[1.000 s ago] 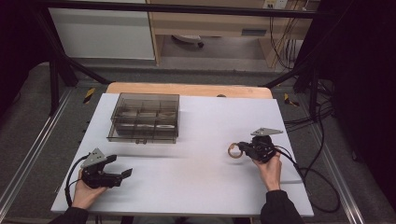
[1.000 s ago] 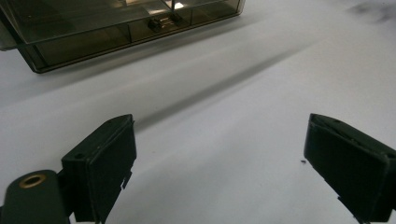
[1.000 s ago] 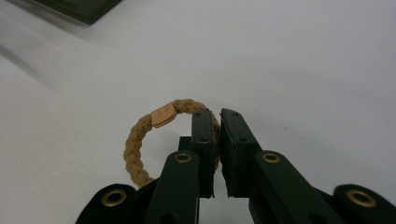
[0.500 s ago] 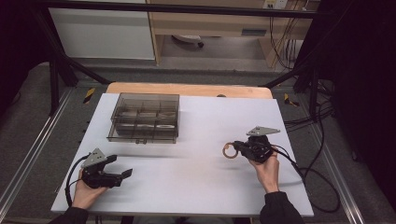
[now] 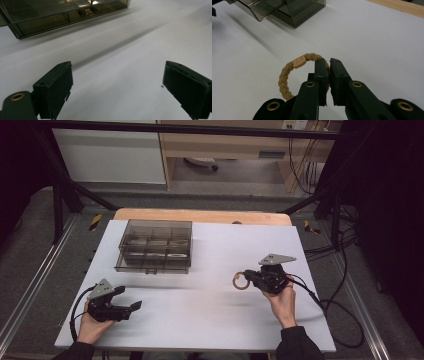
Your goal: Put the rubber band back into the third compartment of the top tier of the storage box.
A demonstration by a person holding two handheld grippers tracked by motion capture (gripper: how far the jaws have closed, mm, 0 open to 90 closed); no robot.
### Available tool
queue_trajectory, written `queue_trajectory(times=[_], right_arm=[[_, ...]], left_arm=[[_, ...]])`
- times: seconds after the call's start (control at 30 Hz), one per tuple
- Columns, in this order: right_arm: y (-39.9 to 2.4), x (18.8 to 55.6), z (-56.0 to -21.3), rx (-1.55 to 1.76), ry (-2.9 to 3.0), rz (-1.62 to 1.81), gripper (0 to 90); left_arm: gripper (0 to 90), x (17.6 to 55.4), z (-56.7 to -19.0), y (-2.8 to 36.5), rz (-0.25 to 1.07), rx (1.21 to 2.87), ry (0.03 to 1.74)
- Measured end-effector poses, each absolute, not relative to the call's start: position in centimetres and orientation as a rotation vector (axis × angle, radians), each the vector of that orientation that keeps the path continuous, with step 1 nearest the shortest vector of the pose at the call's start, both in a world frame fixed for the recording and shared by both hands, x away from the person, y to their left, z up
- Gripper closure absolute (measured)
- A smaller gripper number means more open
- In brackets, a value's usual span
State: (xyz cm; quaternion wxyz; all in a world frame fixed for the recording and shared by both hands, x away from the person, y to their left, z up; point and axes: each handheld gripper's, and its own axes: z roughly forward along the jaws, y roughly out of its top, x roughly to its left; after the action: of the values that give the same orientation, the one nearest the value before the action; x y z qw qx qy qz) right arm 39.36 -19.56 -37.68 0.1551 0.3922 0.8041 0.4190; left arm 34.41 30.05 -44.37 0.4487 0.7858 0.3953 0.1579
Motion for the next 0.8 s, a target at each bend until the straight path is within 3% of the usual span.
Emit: queue_trajectory(times=[0.8], right_arm=[[-15.7, 39.5, -35.7, 1.026, 2.333, 1.249, 84.7]], left_arm=[[9.1, 34.4, -44.4, 30.1, 0.391, 1.941, 0.979]])
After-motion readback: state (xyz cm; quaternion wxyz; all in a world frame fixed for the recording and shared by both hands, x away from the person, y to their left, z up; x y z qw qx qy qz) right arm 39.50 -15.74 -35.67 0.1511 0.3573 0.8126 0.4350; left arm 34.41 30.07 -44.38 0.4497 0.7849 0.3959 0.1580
